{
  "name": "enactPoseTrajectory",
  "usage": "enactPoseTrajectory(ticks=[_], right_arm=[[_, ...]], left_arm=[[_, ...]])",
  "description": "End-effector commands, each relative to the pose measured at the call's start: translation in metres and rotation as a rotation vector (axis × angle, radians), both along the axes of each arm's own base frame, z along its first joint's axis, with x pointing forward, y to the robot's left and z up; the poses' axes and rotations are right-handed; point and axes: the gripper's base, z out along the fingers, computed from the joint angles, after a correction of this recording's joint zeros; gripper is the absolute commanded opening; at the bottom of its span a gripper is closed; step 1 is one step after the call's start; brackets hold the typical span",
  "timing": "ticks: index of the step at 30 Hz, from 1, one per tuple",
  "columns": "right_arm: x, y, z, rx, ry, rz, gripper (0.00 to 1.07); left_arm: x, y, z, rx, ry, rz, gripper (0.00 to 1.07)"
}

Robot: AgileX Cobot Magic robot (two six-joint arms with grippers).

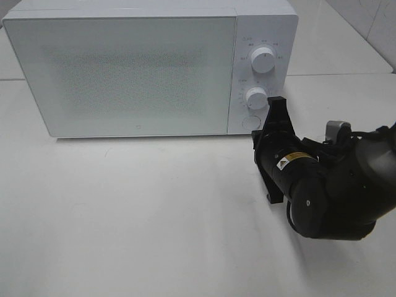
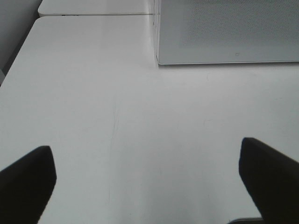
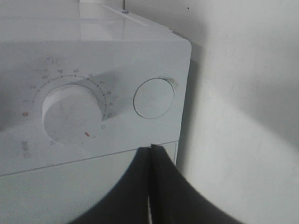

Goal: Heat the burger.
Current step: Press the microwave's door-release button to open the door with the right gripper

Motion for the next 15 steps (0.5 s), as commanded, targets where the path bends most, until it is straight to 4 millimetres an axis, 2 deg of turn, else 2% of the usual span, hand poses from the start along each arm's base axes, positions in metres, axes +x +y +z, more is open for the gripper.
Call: enactPoseTrajectory(ticks=[1, 15], right_arm=[[0.015, 0.000, 0.000, -0.028, 0.001, 0.008, 0.00], [0.045, 0.007, -0.015, -0.022, 0.023, -0.053, 0.00]], left_arm=[[0.000, 0.000, 0.001, -0.006, -0.022, 0.003, 1.01], [0.000, 0.000, 0.001, -0.006, -0.022, 0.003, 1.01]])
